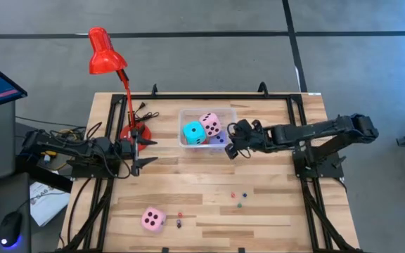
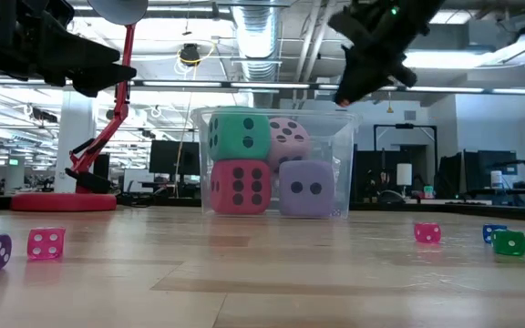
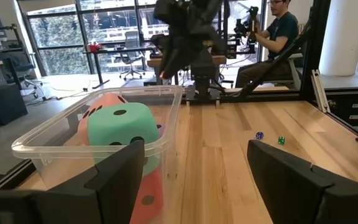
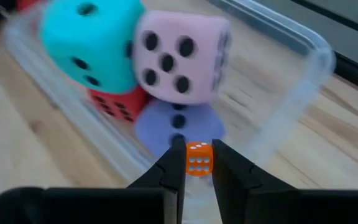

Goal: Pick & Place Dice
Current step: Put the small orange die into the transparent bin

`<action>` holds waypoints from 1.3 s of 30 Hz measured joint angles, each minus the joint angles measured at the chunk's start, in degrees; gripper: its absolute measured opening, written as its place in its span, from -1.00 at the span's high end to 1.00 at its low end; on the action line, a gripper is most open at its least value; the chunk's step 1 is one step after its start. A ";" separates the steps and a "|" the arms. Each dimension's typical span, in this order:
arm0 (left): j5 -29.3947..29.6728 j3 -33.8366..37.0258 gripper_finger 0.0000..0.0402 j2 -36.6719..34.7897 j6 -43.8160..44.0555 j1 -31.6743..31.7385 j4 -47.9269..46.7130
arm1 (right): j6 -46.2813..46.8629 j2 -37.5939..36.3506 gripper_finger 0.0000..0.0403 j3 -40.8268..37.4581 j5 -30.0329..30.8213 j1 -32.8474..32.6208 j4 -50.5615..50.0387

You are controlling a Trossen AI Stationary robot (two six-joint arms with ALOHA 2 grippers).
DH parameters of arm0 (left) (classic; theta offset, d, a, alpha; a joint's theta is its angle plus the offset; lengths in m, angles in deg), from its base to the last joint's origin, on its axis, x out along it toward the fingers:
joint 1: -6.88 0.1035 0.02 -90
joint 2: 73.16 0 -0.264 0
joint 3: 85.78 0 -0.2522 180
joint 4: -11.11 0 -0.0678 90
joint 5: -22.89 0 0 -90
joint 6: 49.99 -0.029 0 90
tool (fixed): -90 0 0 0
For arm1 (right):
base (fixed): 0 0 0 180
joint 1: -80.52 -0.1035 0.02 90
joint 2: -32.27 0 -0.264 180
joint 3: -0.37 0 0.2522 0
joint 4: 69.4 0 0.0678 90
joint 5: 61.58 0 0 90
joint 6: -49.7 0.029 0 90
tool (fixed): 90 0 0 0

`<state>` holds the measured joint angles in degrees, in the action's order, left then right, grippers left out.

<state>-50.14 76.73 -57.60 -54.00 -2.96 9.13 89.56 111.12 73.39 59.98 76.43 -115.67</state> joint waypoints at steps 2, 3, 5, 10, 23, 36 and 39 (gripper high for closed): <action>0.00 -0.02 -0.36 0.48 0.00 -0.01 0.38 | 0.02 0.78 0.74 -0.06 0.01 1.19 0.16; -0.02 -0.01 -0.36 0.54 0.00 -0.01 0.35 | 0.02 1.21 0.74 -0.01 -0.01 1.70 0.35; 0.00 -0.02 -0.36 1.34 0.00 -0.01 0.91 | 0.00 1.49 0.74 -0.17 -0.02 2.73 -0.60; -0.02 0.00 -0.36 2.31 0.00 -0.01 1.08 | -0.05 3.74 0.74 -0.03 0.00 4.39 0.66; -0.24 -0.01 -0.36 4.89 0.00 -0.01 1.58 | -4.40 4.34 0.47 -0.07 0.25 5.35 5.41; 0.02 -0.02 -0.36 4.87 0.00 -0.01 1.73 | -4.47 4.39 -0.02 -0.07 0.23 5.90 5.18; 0.02 0.00 -0.36 4.87 0.00 -0.01 1.73 | -4.46 4.39 0.00 -0.07 0.23 5.88 5.22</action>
<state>-50.12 76.73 -52.73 -54.00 -2.97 10.87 85.10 115.51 73.31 60.21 82.30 -110.45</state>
